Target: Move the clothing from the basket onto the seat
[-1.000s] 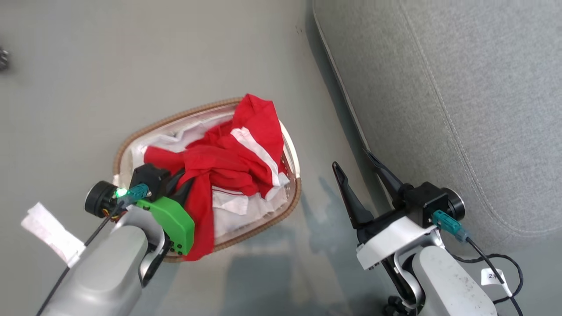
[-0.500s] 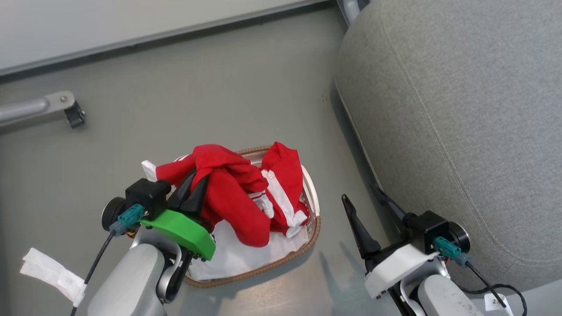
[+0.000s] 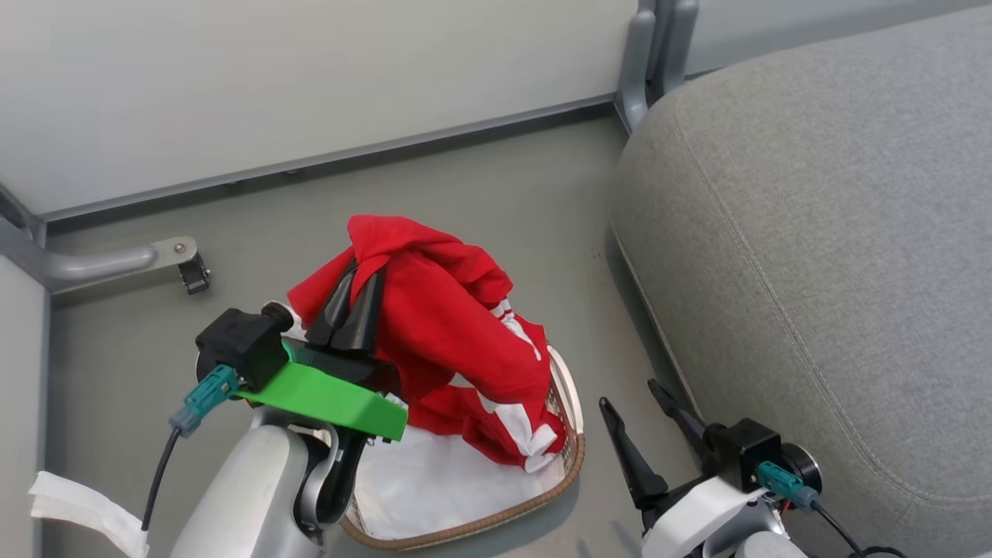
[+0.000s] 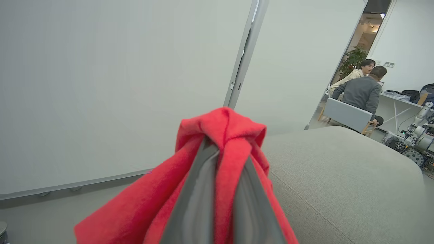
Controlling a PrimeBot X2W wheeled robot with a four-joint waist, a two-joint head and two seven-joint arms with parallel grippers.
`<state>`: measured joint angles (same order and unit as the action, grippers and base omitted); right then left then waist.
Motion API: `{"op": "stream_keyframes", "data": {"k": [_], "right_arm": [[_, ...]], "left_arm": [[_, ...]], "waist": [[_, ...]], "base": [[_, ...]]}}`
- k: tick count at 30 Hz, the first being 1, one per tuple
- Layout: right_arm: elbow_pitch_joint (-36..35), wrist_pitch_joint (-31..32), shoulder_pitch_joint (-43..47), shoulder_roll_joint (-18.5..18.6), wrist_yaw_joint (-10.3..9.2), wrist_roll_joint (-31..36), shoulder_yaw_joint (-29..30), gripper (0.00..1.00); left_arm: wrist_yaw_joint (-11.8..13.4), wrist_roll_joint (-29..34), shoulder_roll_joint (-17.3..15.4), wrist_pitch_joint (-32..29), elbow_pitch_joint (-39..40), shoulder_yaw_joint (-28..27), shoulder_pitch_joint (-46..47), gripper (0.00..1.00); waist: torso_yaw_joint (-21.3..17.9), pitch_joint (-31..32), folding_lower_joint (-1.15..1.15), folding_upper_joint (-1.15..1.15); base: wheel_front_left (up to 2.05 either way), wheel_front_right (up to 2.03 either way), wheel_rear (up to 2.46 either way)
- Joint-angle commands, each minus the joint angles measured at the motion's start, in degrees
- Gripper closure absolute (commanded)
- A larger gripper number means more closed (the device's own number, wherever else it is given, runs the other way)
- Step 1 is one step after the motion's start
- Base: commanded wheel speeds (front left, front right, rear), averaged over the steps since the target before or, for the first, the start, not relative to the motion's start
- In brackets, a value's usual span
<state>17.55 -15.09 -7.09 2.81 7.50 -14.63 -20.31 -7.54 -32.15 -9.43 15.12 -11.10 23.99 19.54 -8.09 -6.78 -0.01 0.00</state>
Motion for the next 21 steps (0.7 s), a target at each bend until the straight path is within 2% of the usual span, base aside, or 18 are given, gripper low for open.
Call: {"op": "stream_keyframes", "data": {"k": [1,7,12,21], "right_arm": [[0.1,-0.1,0.0,0.2,-0.02,-0.4,0.0,0.00],[-2.3,-0.1,-5.4,0.3,-0.02,0.9,-3.6,0.00],[-5.1,-0.1,-13.9,2.7,-0.02,0.6,-11.3,0.00],[1.3,-0.1,-28.0,7.0,-0.03,-0.1,-23.2,0.00]], "left_arm": [[0.1,-0.2,0.0,0.1,0.4,0.0,-1.0,1.00],[0.1,-0.2,0.1,0.1,1.3,1.2,-0.5,1.00],[0.1,-0.6,0.3,0.1,1.7,3.0,0.2,1.00],[0.1,-1.6,0.7,0.1,1.6,8.6,1.6,1.00]], "waist": [[1.2,1.2,0.01,0.00],[2.5,1.0,0.01,0.00],[3.9,0.6,0.01,0.00],[7.7,1.0,0.01,0.00]], "base": [[0.00,0.00,0.00],[0.00,0.00,0.00],[0.00,0.00,0.00],[0.00,0.00,0.00]]}}
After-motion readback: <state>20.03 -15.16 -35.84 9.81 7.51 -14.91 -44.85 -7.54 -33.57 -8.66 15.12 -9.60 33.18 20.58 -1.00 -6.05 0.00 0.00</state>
